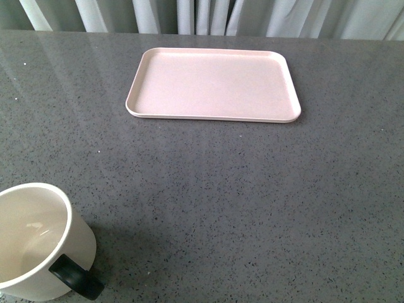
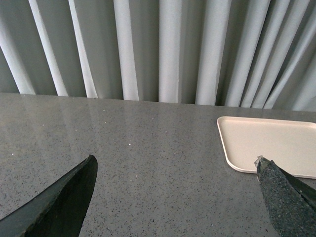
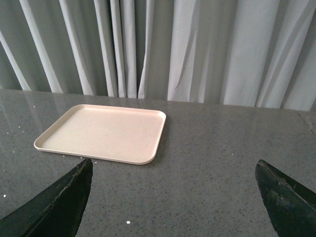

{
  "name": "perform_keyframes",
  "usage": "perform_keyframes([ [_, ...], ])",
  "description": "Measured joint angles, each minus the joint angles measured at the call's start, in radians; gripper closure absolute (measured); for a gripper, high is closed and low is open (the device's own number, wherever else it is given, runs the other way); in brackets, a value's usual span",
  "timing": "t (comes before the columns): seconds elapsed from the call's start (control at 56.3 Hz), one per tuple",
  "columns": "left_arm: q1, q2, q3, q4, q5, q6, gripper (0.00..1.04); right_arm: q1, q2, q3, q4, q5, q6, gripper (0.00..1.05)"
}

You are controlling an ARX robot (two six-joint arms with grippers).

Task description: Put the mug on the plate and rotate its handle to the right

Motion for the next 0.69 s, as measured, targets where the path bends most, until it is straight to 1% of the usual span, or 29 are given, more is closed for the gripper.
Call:
perform_keyframes([
  [0.391,0.0,0.0,0.0,0.0,0.0,0.0,0.09,0.0,0.0,0.0,0.0,0.0,0.0,0.09],
  [0.409,0.002,0.006,0.003,-0.008,0.013,0.002,0.09,0.0,0.0,0.0,0.0,0.0,0.0,0.09],
  [0.426,0.013,0.031,0.022,-0.062,0.055,0.011,0.09,0.0,0.0,0.0,0.0,0.0,0.0,0.09],
  [0.444,0.019,0.089,0.072,-0.186,0.133,0.014,0.09,0.0,0.0,0.0,0.0,0.001,0.0,0.09],
  [0.462,0.019,0.116,0.093,-0.223,0.148,0.015,0.09,0.0,0.0,0.0,0.0,0.001,0.0,0.09],
  [0.48,0.013,0.18,0.132,-0.294,0.18,0.016,0.09,0.0,0.0,0.0,0.0,0.0,0.0,0.09],
  [0.498,0.01,0.212,0.151,-0.324,0.191,0.017,0.09,0.0,0.0,0.0,0.0,0.0,0.0,0.09],
  [0.515,-0.009,0.303,0.197,-0.394,0.204,0.017,0.09,0.0,0.0,0.0,0.0,0.0,0.0,0.09],
  [0.533,-0.022,0.359,0.22,-0.415,0.204,0.016,0.09,0.0,0.0,0.0,0.0,0.0,0.0,0.09],
  [0.586,-0.051,0.475,0.253,-0.404,0.194,0.016,0.09,0.0,0.0,0.0,0.0,0.0,0.0,0.09],
  [0.693,-0.098,0.69,0.306,-0.303,0.175,0.018,0.09,0.0,0.0,0.0,0.0,0.0,0.0,0.09],
])
